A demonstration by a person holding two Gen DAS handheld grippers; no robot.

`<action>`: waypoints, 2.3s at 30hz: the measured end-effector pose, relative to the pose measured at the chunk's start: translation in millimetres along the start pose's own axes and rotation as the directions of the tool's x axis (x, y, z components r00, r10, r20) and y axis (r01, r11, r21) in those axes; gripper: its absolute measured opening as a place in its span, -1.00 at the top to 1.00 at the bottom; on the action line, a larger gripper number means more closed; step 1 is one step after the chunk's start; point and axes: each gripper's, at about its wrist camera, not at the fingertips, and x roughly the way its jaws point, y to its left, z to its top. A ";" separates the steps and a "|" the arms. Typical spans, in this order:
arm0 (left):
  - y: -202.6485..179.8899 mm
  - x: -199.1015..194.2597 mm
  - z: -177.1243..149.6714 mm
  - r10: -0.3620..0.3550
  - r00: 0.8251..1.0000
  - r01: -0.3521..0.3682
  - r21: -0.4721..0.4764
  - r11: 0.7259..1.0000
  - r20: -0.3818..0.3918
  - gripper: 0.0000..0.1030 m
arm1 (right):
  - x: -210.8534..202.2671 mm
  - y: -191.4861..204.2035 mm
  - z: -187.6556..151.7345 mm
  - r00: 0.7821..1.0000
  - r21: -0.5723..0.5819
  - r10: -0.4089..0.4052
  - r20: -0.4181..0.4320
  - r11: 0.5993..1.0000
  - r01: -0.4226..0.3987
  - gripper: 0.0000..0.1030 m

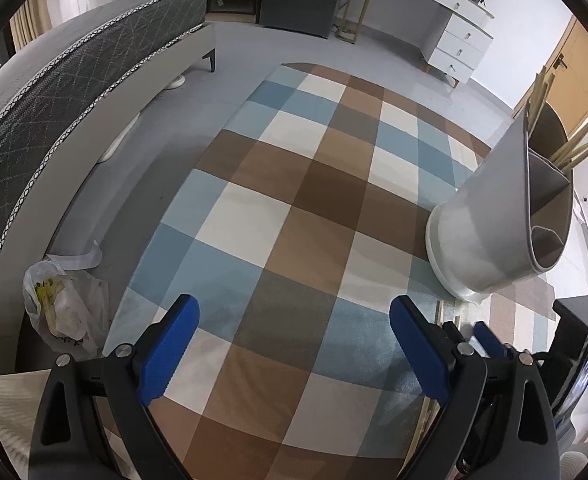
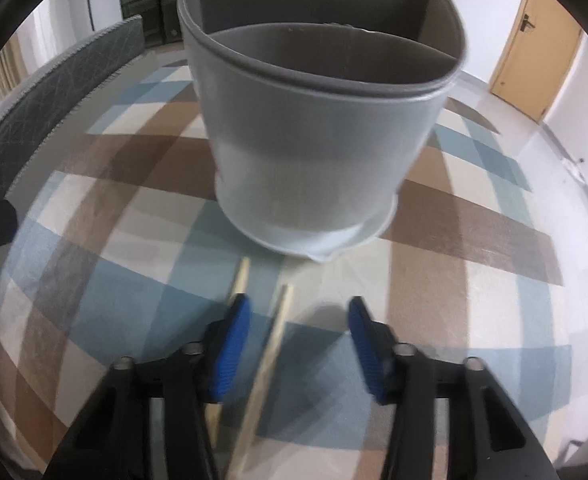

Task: Organize utensils
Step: 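Lower the right tool to the sticks and close it on one, then lower the left tool to the last stick and close it on it, then lift both held sticks and carry them over the utensil holder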

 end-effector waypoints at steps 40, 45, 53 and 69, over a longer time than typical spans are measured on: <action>-138.6 64.7 -36.6 0.011 0.983 0.063 0.396 0.916 -0.181 -0.14 | -88.9 -148.6 -7.2 0.918 0.419 0.254 0.306 0.830 -0.369 0.94; -137.0 64.8 -37.1 0.018 0.985 0.051 0.392 0.919 -0.171 0.31 | -87.5 -146.7 -5.2 0.920 0.424 0.250 0.304 0.829 -0.365 0.94; -115.0 54.0 -30.0 -0.084 0.980 0.137 0.308 0.942 -0.179 0.98 | -112.6 -137.7 -2.3 0.912 0.348 0.204 0.356 0.877 -0.332 0.94; -82.5 -85.0 -50.8 -0.313 0.933 0.243 0.330 0.912 0.179 0.98 | -177.2 -107.9 -32.2 0.875 0.234 0.158 0.457 0.928 -0.290 0.94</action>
